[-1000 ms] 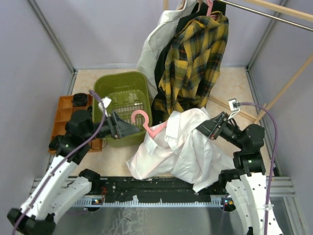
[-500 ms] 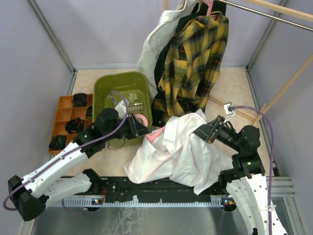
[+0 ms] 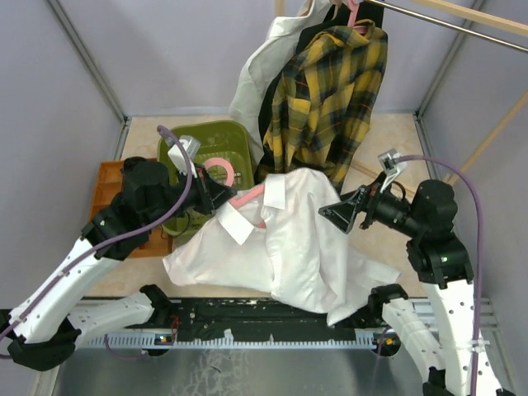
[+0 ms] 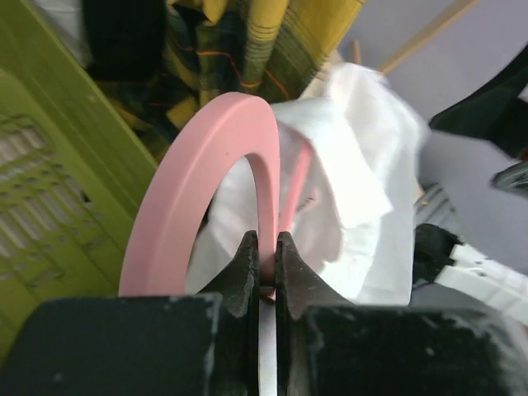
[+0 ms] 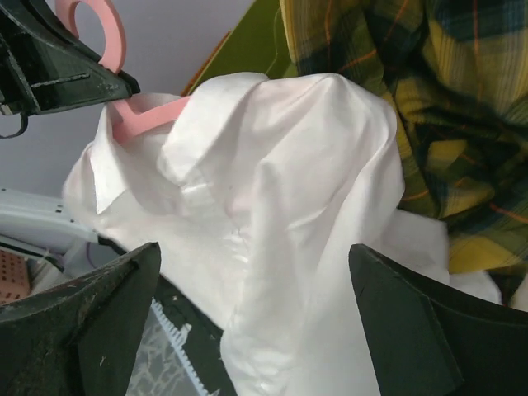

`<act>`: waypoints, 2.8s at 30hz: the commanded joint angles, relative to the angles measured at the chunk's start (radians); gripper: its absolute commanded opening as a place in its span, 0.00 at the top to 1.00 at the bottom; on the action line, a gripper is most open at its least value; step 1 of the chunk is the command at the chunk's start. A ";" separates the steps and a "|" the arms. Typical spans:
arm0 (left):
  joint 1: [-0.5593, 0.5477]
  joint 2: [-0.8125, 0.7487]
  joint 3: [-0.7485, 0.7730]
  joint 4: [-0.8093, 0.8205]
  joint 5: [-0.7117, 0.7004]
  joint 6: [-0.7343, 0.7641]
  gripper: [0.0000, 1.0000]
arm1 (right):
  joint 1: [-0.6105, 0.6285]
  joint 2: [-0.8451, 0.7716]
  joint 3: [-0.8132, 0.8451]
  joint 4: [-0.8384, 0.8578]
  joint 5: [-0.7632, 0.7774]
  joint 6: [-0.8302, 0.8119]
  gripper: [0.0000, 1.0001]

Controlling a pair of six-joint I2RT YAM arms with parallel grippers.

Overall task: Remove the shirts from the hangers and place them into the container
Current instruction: Remove the shirt from the hanger.

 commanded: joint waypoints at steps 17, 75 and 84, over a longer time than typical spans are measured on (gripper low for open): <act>0.001 0.010 0.035 0.021 0.490 0.316 1.00 | 0.332 0.204 0.178 0.065 -0.058 -0.510 0.15; -0.154 -0.019 -0.197 0.195 -0.229 -0.086 0.33 | 0.569 0.097 -0.128 0.311 0.221 -0.023 1.00; -0.154 0.052 -0.191 0.329 0.051 -0.024 0.33 | 0.571 0.137 -0.123 0.277 0.141 -0.031 1.00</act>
